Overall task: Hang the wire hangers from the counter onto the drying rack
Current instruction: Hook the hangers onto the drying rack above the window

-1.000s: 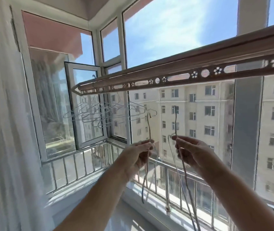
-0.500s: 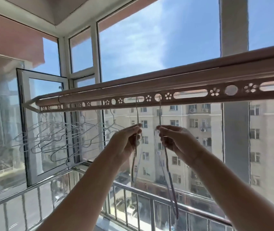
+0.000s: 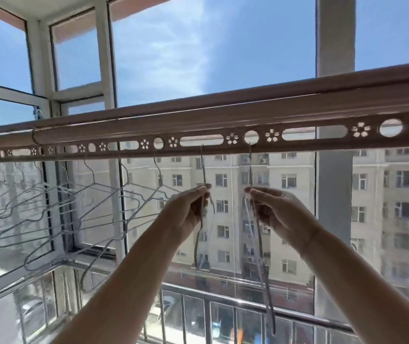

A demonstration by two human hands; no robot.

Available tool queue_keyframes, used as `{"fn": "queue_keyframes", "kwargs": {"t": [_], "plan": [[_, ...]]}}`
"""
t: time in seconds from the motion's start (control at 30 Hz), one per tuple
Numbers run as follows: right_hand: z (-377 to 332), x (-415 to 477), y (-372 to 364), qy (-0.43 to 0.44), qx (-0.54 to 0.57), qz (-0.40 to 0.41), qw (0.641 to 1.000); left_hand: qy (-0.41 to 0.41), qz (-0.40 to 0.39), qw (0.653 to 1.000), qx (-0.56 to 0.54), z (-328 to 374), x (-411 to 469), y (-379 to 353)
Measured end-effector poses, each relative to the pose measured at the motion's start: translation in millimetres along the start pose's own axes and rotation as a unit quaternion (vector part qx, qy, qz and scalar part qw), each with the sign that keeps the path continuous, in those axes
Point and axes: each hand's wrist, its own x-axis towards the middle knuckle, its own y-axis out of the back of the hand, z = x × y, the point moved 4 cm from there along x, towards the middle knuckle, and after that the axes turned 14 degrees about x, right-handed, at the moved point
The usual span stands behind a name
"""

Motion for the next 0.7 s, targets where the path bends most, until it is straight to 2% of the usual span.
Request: {"fn": "queue_keyframes", "kwargs": {"t": [0.2, 0.33, 0.53, 0.7], "plan": [[2.3, 2.0, 8.1, 0.012, 0.004, 0.001, 1.0, -0.008, -0.022, 1.0, 0.01, -18.3, 5.3, 11.8], [7.1, -4.7, 23.6, 0.017, 0.01, 0.015, 1.0, -0.008, 0.011, 1.0, 0.017, -43.3, 1.4, 28.2], [27.6, -34.4, 76.1, 0.057, -0.106, 0.103, 0.987, 0.063, 0.052, 0.996, 0.039, -112.1, -0.8, 44.9], [39.1, -75.2, 130.2, 0.073, -0.22, 0.153, 0.961, 0.094, -0.015, 0.994, 0.046, -177.3, -10.7, 1.0]]}}
